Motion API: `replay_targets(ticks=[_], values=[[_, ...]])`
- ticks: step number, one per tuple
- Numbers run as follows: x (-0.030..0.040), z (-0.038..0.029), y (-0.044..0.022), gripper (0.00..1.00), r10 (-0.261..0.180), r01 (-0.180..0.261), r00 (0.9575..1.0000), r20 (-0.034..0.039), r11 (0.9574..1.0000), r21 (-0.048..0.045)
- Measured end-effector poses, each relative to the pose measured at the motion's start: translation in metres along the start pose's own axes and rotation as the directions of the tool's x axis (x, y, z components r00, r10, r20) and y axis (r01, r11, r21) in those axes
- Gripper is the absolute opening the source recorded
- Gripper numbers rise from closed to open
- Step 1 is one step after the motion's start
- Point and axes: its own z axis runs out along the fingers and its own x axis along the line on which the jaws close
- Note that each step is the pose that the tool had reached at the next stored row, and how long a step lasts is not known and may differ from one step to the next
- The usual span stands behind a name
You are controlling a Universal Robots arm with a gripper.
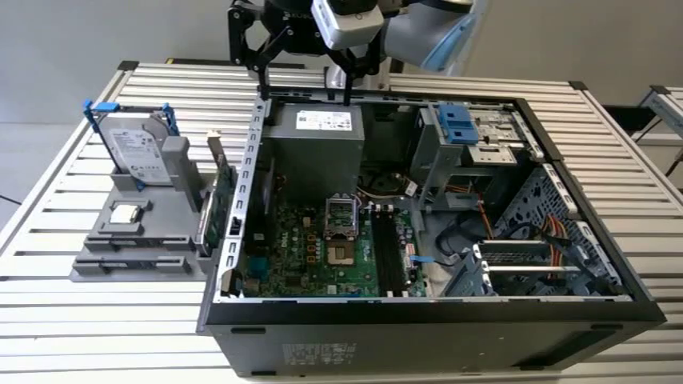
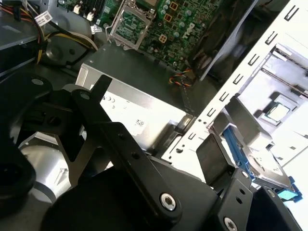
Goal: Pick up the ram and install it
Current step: 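Reach for the ram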
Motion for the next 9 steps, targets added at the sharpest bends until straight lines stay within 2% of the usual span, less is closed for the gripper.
replay_targets(ticks=[7,8,9], values=[[0.0005,0.0000,0.0000,1.00,0.000,0.000,1.0000,0.0000,1.0000,0.0000],[0.0005,0.0000,0.0000,0.00,0.000,0.000,1.0000,0.0000,1.0000,0.0000],[0.0005,0.0000,0.0000,0.00,0.000,0.000,1.0000,0.0000,1.0000,0.0000]])
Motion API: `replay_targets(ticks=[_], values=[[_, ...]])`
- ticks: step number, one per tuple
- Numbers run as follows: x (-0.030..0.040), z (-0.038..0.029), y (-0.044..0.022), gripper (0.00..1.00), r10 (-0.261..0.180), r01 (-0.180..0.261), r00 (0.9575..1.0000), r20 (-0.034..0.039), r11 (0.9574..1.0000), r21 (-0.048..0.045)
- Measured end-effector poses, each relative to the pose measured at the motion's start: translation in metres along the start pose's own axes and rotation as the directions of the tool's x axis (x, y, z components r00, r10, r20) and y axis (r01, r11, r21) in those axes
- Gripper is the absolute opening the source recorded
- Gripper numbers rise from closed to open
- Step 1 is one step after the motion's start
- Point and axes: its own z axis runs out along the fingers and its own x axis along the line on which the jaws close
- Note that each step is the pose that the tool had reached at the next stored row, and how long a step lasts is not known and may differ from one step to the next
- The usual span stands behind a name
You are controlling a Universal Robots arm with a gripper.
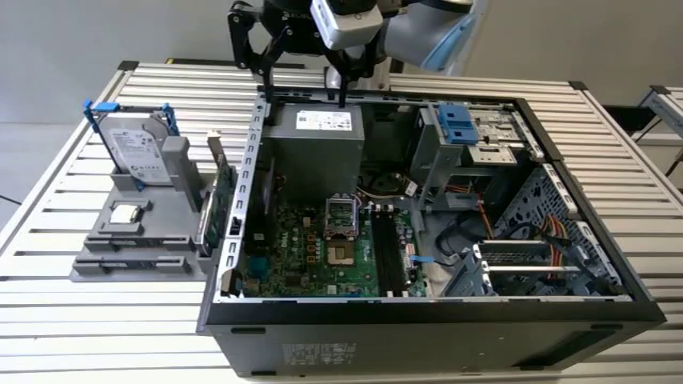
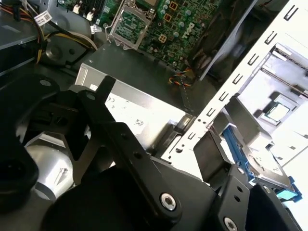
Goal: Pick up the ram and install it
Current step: 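Reach for the ram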
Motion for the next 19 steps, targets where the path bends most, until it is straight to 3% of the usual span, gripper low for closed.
replay_targets(ticks=[5,19], values=[[0.0024,-0.0001,-0.0003,0.00,0.000,0.000,1.0000,0.0000,1.0000,0.0001],[0.0264,-0.0004,-0.0021,0.00,0.000,0.000,1.0000,-0.0002,1.0000,0.0000]])
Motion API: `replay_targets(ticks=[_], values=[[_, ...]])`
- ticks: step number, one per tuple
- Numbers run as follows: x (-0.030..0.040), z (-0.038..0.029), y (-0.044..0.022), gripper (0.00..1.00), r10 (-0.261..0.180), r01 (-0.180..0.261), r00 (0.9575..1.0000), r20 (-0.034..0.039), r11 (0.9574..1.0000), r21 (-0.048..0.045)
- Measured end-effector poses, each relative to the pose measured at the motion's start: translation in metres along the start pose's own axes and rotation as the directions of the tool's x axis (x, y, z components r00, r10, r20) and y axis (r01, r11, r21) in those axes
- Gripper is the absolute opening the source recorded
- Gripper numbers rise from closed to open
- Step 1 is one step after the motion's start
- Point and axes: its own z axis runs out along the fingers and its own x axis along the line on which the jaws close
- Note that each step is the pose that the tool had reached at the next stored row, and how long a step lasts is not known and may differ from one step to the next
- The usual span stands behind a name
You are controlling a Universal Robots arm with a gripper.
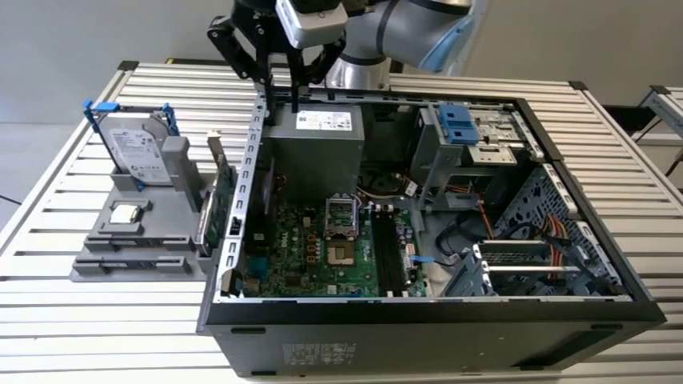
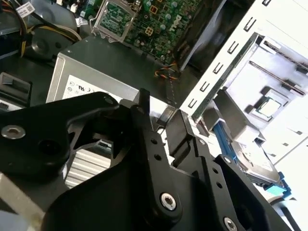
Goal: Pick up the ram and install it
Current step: 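Reach for the ram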
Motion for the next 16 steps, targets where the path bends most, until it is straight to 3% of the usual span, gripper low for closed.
replay_targets(ticks=[10,16], values=[[0.0115,-0.0002,-0.0008,0.00,0.000,0.000,1.0000,-0.0001,1.0000,0.0000],[0.0128,-0.0002,-0.0009,0.00,0.000,0.000,1.0000,-0.0001,1.0000,0.0000]])
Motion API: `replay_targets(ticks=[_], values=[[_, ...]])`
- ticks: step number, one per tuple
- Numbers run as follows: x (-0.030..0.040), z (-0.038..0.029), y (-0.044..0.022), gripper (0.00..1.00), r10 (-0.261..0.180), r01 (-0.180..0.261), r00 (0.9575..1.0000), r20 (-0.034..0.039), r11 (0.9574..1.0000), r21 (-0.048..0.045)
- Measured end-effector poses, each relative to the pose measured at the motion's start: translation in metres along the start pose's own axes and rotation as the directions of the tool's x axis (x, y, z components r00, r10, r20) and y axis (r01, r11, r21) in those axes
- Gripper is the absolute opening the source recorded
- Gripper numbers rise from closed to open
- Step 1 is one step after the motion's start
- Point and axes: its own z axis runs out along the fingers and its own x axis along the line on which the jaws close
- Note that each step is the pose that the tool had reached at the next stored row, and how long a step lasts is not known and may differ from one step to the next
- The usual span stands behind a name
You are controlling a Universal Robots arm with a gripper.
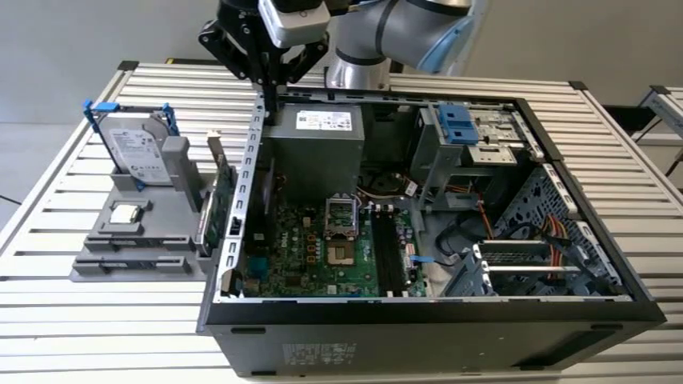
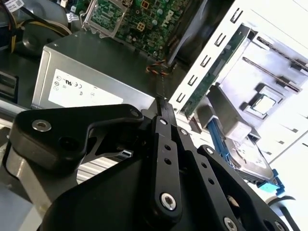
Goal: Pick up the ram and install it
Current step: 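Reach for the ram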
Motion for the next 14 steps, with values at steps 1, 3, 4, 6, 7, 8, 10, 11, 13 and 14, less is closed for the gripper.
replay_targets(ticks=[1,3,4,6,7,8,10,11,13,14], values=[[0.0007,0.0000,-0.0001,0.00,0.000,0.000,1.0000,0.0000,1.0000,0.0000],[0.0021,0.0000,-0.0001,0.00,0.000,0.000,1.0000,0.0000,1.0000,0.0000],[0.0029,0.0000,-0.0002,0.00,0.000,0.000,1.0000,0.0000,1.0000,0.0000],[0.0049,-0.0001,-0.0003,0.00,0.000,0.000,1.0000,-0.0001,1.0000,0.0001],[0.0061,-0.0001,-0.0004,0.00,0.000,0.000,1.0000,0.0000,1.0000,0.0001],[0.0073,-0.0001,-0.0005,0.00,0.000,0.000,1.0000,0.0000,1.0000,0.0000],[0.0099,-0.0001,-0.0007,0.00,0.000,0.000,1.0000,0.0000,1.0000,0.0001],[0.0113,-0.0001,-0.0008,0.00,0.000,0.000,1.0000,0.0000,1.0000,0.0000],[0.0138,-0.0002,-0.0010,0.00,0.000,0.000,1.0000,-0.0001,1.0000,0.0001],[0.0151,-0.0002,-0.0011,0.00,0.000,0.000,1.0000,0.0000,1.0000,0.0000]])
